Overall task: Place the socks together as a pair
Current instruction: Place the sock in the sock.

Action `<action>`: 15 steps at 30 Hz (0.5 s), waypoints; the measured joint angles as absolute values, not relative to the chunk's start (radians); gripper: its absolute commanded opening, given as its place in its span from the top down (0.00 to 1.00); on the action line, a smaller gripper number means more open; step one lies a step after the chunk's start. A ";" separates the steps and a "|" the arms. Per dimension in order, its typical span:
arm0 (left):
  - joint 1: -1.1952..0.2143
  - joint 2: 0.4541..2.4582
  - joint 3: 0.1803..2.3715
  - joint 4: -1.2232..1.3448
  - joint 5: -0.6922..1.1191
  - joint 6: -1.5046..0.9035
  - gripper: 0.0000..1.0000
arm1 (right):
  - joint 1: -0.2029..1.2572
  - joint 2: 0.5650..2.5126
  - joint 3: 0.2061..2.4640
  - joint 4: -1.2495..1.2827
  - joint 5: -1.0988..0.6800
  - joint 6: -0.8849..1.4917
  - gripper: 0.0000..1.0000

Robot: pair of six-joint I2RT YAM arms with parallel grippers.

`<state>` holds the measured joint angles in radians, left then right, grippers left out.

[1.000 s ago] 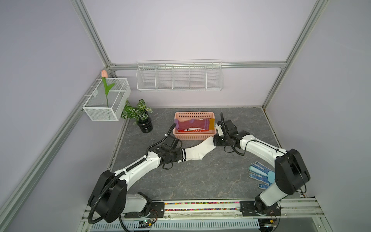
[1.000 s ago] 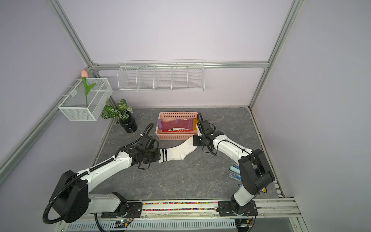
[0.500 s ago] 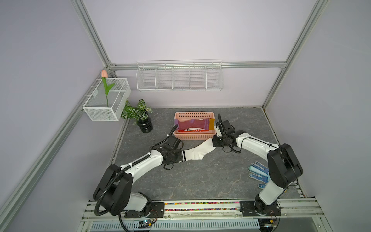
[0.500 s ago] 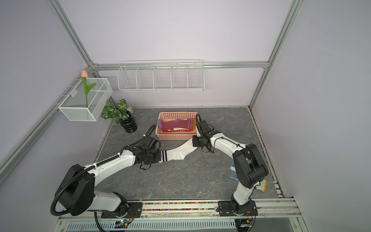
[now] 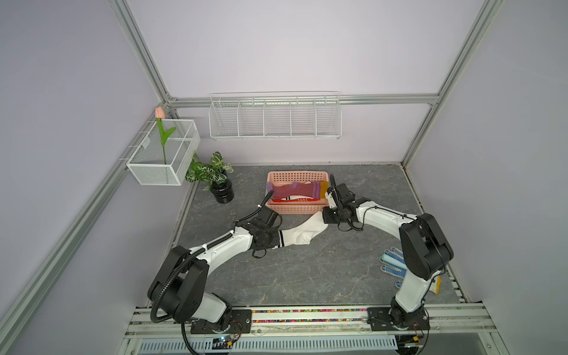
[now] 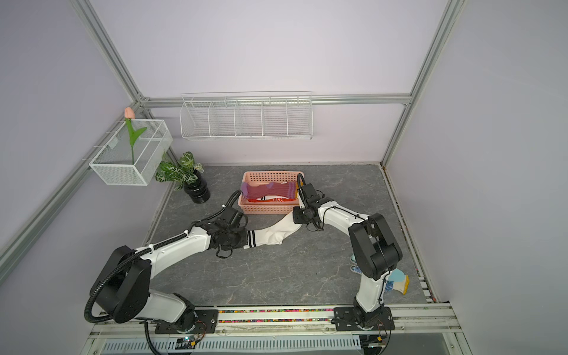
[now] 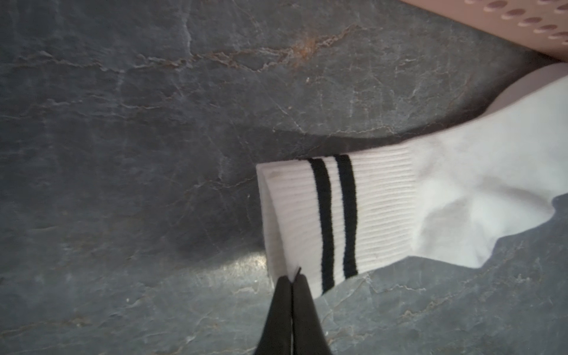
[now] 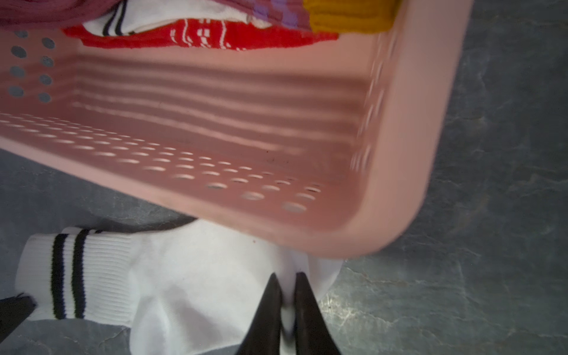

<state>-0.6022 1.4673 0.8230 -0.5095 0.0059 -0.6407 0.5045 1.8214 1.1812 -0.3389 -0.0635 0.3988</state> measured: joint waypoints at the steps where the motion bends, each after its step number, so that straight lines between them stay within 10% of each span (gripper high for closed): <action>1: -0.602 1.471 0.823 -0.509 0.008 -0.637 0.83 | 0.505 1.825 1.181 -0.339 -0.060 0.397 0.75; 9: -0.602 1.456 0.827 -0.527 -0.002 -0.634 0.42 | 0.502 1.824 1.163 -0.308 -0.025 0.392 0.50; 15: -0.602 1.417 0.825 -0.516 -0.007 -0.673 0.35 | 0.481 1.821 1.134 -0.272 -0.029 0.401 0.45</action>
<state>-0.6018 1.4170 0.8249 -0.5163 -0.0067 -0.6731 0.4812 1.8214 1.1336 -0.2718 -0.0292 0.4011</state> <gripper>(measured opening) 0.647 0.548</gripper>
